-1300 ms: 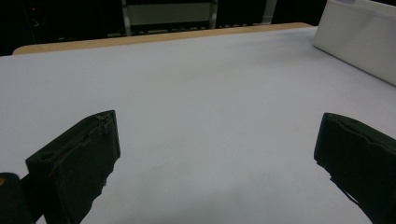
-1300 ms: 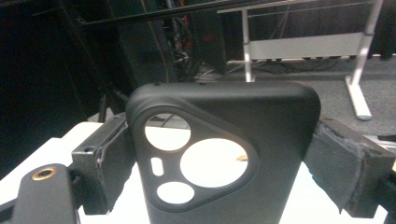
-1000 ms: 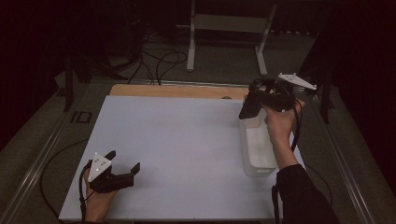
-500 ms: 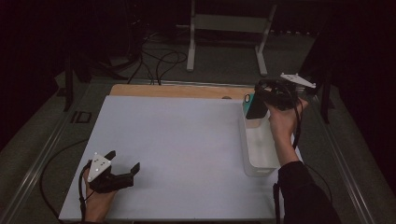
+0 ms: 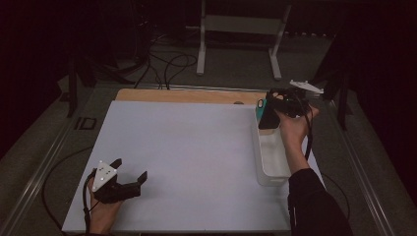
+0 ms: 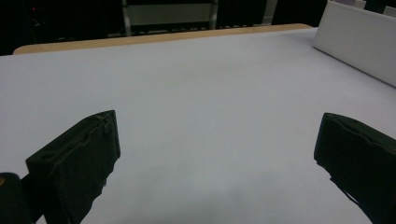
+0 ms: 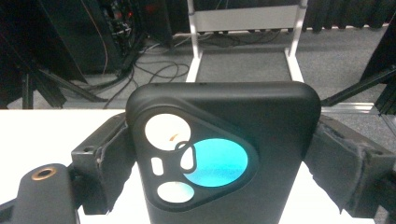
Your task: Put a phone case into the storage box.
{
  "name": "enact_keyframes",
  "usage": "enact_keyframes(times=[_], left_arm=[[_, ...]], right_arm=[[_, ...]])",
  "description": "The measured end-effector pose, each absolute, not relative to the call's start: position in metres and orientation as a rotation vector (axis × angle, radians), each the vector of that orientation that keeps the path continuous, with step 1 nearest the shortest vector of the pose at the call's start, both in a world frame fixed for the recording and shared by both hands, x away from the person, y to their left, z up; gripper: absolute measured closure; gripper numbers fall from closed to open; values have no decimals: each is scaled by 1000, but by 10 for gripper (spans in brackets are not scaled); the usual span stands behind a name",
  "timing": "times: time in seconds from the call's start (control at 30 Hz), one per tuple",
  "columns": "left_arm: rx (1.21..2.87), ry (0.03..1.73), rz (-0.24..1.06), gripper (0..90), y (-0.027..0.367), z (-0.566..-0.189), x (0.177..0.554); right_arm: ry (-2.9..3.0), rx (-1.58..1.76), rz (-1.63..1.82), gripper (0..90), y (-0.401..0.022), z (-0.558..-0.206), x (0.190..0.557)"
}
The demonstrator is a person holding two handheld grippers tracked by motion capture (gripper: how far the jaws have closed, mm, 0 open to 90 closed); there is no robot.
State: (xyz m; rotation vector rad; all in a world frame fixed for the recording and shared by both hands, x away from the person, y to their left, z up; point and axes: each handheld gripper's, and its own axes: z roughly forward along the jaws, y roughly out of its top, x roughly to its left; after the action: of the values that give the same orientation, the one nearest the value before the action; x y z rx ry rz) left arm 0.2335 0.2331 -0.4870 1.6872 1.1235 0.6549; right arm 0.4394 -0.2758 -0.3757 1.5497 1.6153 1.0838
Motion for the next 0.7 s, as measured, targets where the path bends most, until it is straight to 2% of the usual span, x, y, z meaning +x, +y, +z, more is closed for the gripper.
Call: enact_keyframes(times=[0.7], left_arm=[[1670, 1136, 650, 7, 235, -487, 233]], right_arm=[[1662, 1616, 935, 134, -264, -421, 467]])
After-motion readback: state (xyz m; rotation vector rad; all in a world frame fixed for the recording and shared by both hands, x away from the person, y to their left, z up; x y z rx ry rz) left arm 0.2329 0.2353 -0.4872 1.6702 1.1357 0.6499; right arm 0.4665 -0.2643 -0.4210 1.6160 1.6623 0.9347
